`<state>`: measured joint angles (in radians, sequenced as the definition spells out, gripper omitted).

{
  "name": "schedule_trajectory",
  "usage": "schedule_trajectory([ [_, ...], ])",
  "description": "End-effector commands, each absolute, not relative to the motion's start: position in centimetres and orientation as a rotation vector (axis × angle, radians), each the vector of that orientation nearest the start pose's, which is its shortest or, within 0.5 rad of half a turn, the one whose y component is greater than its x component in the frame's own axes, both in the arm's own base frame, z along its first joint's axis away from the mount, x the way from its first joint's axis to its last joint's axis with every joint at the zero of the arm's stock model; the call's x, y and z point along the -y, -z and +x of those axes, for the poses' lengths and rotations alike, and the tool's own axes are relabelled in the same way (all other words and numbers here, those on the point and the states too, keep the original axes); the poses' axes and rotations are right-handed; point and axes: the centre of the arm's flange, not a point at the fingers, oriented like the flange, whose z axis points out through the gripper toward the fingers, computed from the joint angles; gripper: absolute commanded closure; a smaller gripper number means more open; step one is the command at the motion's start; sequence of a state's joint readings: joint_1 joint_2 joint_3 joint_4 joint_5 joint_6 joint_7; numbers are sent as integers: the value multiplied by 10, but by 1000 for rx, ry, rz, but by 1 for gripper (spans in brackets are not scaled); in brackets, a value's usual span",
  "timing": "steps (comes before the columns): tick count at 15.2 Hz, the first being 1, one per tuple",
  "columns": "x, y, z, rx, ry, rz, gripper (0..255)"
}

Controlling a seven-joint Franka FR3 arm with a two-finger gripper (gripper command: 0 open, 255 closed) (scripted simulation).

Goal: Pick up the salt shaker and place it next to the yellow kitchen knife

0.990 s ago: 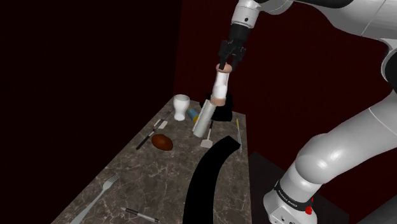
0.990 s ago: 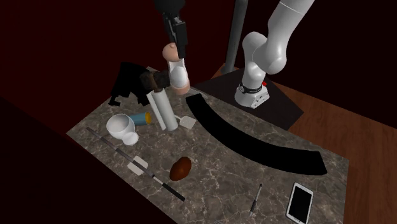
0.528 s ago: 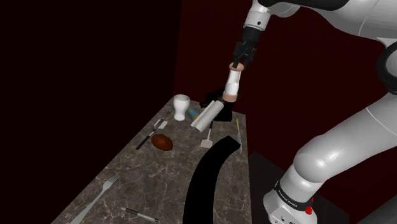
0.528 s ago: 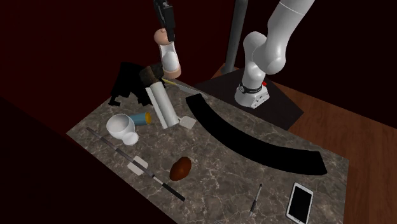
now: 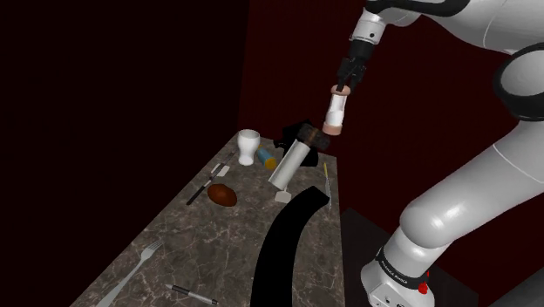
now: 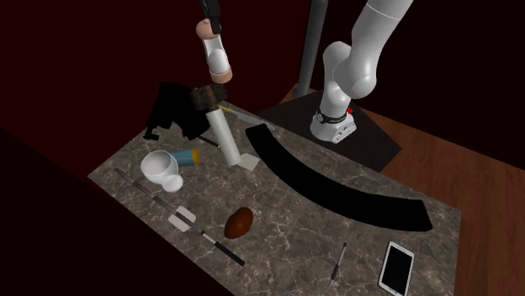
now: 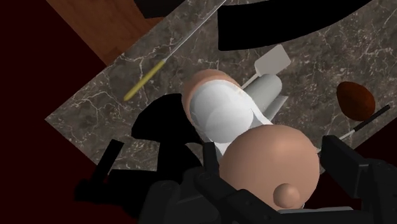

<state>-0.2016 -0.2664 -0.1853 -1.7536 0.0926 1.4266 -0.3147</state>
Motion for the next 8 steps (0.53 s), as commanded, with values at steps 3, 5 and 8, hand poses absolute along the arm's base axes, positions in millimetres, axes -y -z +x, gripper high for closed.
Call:
schedule_trajectory([
  [3, 231, -660, 415, -79, -19, -2987, 255],
  [5, 257, -660, 413, -79, -19, -2987, 255],
  [8, 297, -660, 411, -79, -19, -2987, 255],
])
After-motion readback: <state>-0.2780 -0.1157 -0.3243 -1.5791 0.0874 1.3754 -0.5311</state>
